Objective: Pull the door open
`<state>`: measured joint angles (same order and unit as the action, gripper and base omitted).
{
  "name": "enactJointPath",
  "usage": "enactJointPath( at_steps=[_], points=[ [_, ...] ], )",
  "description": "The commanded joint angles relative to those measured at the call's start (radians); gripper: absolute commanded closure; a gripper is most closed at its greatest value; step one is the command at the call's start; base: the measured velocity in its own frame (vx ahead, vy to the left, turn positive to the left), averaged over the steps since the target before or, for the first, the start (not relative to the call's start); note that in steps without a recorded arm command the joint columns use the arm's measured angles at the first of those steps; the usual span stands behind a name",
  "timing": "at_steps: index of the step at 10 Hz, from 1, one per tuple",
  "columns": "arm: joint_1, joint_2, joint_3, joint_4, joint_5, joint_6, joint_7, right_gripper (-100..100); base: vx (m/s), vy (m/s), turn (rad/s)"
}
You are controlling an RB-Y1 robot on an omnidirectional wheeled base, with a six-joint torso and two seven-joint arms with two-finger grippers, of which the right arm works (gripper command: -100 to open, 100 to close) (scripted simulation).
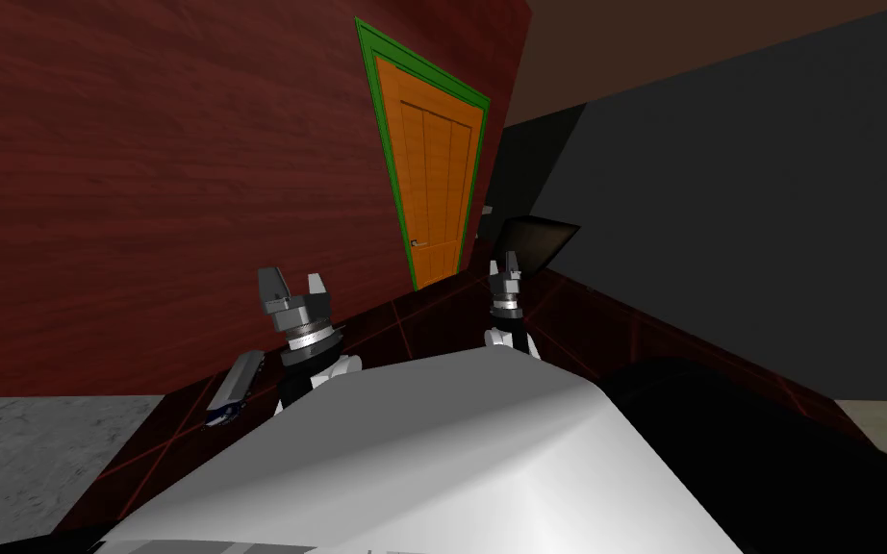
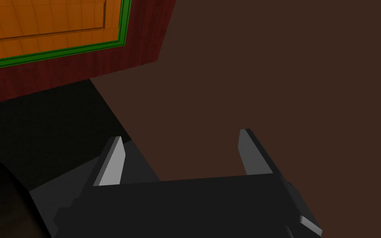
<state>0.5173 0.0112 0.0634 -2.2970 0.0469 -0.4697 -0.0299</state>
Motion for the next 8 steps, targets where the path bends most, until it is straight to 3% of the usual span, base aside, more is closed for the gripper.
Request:
enactJointPath(
  at_steps=[1,7,8],
  points=[
    [-0.011,-0.009,-0.004,0.029,-0.004,-0.006,0.000,-100,0.046,0.003,0.081],
    [-0.058,-0.038,-0.022,0.155,-0.021,-0.031,0.002,-100,0.101,-0.002,0.094],
    [-0.072,-0.046,-0.028,0.193,-0.026,-0.038,0.002,-100,0.095,-0.010,0.111]
  ],
)
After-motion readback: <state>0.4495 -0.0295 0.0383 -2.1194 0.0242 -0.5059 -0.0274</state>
